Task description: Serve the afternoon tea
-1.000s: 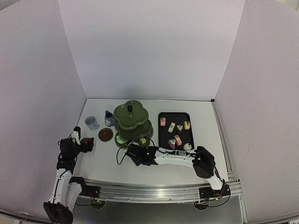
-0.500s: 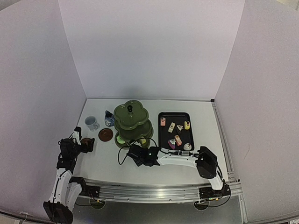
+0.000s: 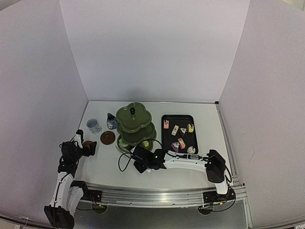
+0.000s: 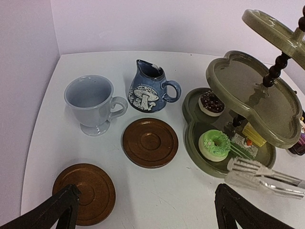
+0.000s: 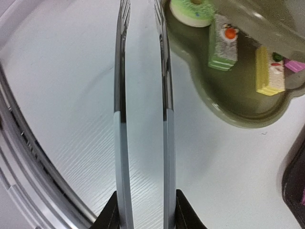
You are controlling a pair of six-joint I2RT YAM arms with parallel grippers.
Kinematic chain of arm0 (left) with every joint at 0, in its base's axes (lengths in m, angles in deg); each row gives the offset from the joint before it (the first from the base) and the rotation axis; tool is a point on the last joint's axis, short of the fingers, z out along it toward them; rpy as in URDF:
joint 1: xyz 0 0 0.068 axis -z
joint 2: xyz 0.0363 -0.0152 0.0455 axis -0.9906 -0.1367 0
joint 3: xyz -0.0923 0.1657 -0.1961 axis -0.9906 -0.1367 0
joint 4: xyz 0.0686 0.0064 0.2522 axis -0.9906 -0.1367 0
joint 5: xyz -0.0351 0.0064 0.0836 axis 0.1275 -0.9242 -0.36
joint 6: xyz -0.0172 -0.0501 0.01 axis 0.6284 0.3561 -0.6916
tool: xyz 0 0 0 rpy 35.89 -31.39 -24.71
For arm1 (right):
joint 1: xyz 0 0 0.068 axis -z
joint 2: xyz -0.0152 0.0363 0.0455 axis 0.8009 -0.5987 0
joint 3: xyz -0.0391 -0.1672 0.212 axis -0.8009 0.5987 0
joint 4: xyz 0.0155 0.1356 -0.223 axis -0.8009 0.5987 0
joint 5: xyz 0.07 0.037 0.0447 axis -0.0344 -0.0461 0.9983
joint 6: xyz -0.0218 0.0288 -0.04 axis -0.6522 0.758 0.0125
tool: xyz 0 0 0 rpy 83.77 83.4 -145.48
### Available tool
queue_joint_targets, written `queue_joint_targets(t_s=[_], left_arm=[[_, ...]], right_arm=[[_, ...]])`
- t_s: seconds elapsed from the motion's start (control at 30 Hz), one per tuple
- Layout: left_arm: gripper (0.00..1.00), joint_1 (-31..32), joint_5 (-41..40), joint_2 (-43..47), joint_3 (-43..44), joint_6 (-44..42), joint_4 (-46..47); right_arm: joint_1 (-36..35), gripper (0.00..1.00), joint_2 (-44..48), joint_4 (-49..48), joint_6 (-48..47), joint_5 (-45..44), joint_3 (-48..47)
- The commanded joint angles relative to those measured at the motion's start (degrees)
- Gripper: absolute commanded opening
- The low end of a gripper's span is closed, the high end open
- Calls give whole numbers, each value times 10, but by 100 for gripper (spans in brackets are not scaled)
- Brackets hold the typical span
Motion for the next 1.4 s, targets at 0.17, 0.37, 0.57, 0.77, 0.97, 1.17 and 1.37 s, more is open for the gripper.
queue_joint_targets(t_s=[0.17, 0.37, 0.57, 0.77, 0.97, 1.17, 1.37], left_arm=[[100, 1, 7, 1, 10, -17, 1], [100, 1, 4, 0, 12, -13, 0], [100, 1, 4, 0, 14, -9, -4], [100, 1, 6, 4, 19, -6, -5], [100, 1, 9, 7, 33, -11, -11], [100, 1, 18, -1, 56, -31, -17], [100, 1, 35, -14, 67, -43, -12]], right_arm=[[-4, 29, 95, -11, -67, 171, -3], [20, 28, 155, -10, -65, 119, -7], [78, 28, 197, -9, -80, 71, -54], [156, 29, 235, -9, -90, -3, -98], [217, 28, 243, 1, -89, -32, -118], [316, 29, 263, 105, -49, -61, -92], [374, 29, 324, 183, -15, -11, 23]])
